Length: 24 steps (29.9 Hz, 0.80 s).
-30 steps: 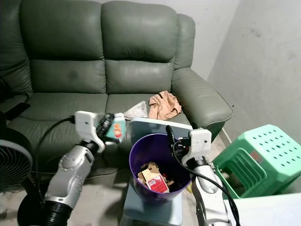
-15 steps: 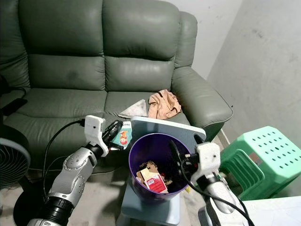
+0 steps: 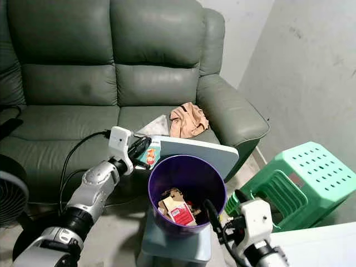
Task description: Picking trash to rubbish bin
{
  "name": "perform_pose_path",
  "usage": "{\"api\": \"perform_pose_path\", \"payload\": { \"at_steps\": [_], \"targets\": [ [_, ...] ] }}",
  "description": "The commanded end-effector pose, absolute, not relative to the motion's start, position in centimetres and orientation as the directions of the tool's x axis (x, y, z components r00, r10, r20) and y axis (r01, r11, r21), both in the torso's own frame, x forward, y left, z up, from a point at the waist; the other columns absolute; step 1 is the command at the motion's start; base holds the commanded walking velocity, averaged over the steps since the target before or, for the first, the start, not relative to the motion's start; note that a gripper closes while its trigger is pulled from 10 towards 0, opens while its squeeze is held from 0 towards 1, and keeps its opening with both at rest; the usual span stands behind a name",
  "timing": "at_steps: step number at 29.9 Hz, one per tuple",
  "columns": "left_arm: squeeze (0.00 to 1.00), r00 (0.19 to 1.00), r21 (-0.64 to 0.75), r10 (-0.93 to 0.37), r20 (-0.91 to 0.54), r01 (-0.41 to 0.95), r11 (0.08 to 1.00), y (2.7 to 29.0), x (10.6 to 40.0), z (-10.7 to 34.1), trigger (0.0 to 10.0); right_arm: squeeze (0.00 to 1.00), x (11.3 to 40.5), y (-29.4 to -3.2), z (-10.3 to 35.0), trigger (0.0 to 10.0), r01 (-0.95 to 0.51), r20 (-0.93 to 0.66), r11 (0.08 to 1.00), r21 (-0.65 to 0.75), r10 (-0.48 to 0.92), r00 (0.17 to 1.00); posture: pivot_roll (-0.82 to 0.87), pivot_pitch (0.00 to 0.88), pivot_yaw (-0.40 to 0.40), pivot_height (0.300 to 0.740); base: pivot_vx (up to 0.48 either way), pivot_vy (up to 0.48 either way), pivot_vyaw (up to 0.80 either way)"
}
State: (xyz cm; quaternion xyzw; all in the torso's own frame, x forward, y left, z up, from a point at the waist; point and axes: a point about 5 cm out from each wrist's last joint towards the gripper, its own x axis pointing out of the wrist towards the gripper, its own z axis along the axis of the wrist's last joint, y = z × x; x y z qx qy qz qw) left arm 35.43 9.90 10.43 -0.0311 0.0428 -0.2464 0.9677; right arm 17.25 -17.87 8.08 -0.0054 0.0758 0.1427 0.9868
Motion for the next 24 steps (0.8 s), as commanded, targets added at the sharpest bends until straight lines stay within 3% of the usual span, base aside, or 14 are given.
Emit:
{"api": "perform_pose_path", "payload": {
  "at_steps": [1,11,24],
  "targets": [
    [0.0,0.885,-0.068,-0.461,-0.06,0.458,0.887,10.1,36.0,11.0,10.0,0.0,16.8,-17.4,8.7,10.0,-0.272,-0.122,0.962,-0.002,0.27,0.955,-0.18,0.073,-0.107,0.74,0.0,0.0,0.0],
    [0.0,0.895,-0.071,-0.441,-0.069,0.437,0.897,10.8,36.7,11.0,10.0,0.0,14.3,-14.8,9.3,10.0,-0.317,-0.124,0.946,0.074,0.324,0.938,-0.21,0.113,-0.096,0.74,0.0,0.0,0.0],
    [0.0,0.755,-0.109,-0.652,-0.075,0.644,0.758,5.3,34.6,9.5,10.0,0.0,11.3,-14.2,10.9,10.0,-0.323,-0.154,0.942,0.086,0.333,0.93,-0.3,0.179,-0.091,0.74,0.0,0.0,0.0]
  ]
}}
